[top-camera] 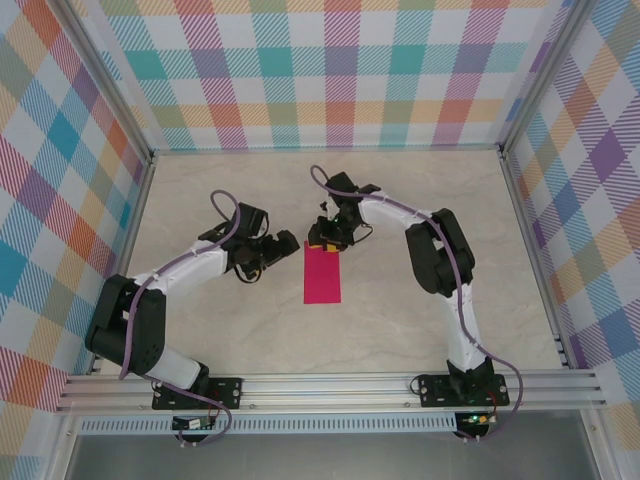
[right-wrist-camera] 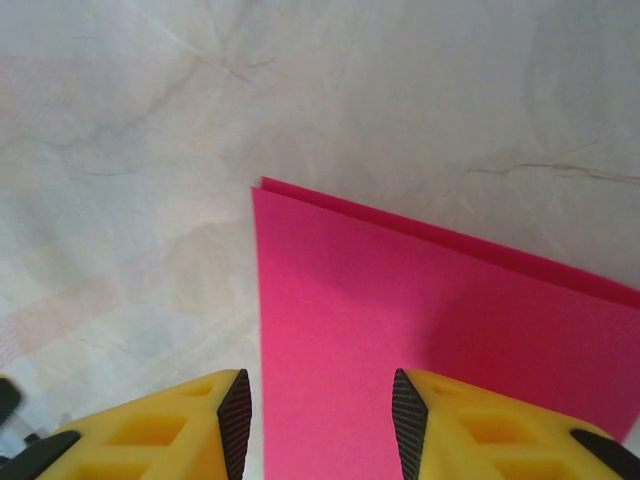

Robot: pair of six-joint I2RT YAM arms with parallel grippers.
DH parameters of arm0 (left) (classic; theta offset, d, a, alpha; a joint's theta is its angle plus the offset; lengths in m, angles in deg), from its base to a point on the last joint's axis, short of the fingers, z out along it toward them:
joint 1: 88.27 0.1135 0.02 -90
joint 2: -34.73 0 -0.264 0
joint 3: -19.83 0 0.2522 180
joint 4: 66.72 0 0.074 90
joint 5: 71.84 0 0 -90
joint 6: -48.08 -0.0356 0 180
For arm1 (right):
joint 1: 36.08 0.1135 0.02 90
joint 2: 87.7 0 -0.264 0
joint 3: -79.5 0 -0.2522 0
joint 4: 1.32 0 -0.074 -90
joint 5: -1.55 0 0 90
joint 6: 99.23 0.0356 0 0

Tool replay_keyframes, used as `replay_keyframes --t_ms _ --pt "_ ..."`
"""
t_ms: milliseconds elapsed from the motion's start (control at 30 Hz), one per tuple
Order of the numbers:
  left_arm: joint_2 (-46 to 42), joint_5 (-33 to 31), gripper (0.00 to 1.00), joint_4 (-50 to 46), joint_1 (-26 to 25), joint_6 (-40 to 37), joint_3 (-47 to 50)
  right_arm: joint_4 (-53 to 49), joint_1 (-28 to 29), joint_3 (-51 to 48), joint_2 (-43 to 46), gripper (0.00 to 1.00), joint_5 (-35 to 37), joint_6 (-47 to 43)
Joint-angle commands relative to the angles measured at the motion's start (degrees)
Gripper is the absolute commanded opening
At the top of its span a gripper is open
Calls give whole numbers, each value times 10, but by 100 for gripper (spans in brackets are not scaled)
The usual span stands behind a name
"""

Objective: Fold a paper plane with a square sheet of paper (pick it up from the middle)
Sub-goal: Move the square sheet of paper to the center of the table, then fold the triangle a second time at the center of the table.

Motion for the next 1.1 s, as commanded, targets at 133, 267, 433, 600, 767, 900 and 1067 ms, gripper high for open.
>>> replay_keyframes --t_ms 133,267,433,600,767,900,1067 --pt "-4 70 99 68 -32 46 48 5 -10 -32 44 45 4 21" --pt "2 79 99 67 -47 55 49 15 -10 -28 32 45 7 31" --pt "10 77 100 70 -63 78 50 19 -10 -24 7 46 -4 36" --pt "23 75 100 80 -77 109 50 5 -12 -16 -12 45 -1 21" --pt "35 78 100 78 -89 128 44 1 -13 -19 -22 45 2 15" --pt "44 77 96 66 -92 138 40 5 -16 -32 -24 45 1 17" --pt "52 93 90 64 -96 144 41 10 -20 -43 -28 44 -6 22"
